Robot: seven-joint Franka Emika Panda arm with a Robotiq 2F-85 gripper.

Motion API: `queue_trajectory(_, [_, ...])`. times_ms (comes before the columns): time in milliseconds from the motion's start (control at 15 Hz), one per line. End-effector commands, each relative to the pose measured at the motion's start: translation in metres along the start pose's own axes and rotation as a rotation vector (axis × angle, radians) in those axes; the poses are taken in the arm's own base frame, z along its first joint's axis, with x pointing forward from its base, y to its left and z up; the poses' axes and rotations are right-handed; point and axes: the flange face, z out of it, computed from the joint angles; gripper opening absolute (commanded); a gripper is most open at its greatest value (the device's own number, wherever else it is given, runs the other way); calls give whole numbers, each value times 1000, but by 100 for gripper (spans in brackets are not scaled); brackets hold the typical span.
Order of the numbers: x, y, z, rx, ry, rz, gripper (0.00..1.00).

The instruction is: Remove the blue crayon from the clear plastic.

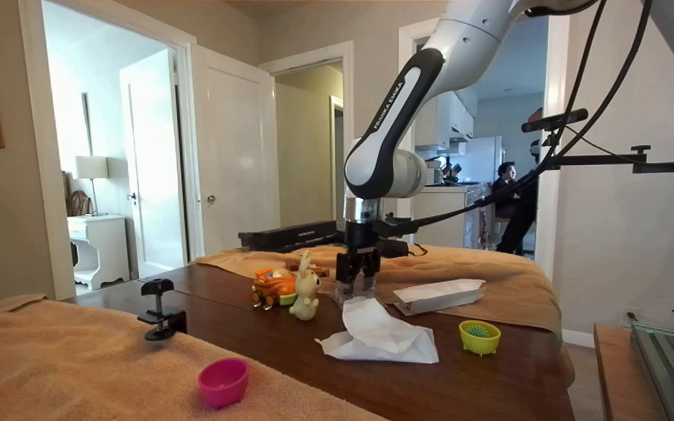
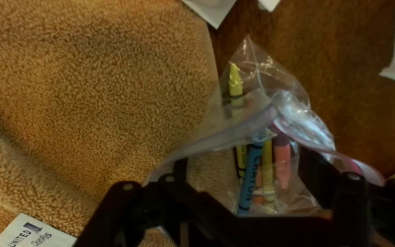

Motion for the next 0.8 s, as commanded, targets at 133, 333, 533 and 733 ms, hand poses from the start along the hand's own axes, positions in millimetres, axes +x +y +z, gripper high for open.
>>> queue_trajectory(133, [3, 0, 2, -21, -12, -15, 51])
queue_trajectory(333, [5, 1, 1, -25, -8, -18, 30])
queue_trajectory(533, [6, 1, 0, -28, -5, -20, 7])
queue_trajectory(733, [7, 1, -2, -33, -3, -25, 4])
